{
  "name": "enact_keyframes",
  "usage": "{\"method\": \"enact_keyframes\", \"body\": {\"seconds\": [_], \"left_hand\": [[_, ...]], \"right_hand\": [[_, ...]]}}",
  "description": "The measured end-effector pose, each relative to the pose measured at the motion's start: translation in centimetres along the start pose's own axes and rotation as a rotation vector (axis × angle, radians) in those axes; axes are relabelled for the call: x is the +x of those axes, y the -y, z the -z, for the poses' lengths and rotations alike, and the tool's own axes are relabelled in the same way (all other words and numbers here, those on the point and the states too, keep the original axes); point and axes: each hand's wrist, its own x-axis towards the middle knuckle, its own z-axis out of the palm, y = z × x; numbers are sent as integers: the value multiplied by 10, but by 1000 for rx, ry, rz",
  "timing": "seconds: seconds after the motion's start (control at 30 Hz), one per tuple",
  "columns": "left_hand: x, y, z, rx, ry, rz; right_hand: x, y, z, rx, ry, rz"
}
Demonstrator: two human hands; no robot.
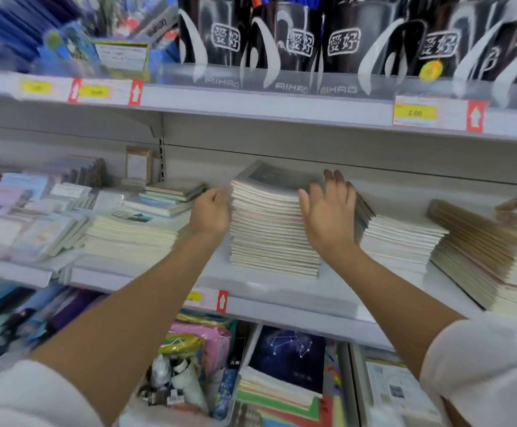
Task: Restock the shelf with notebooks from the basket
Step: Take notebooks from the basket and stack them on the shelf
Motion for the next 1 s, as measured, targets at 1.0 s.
{"method": "enact_keyframes", "body": {"seconds": [1.0], "left_hand": [[-369,328,326,-35,-533,1287]], "right_hand": [[-341,286,-127,295,1353,741]]}}
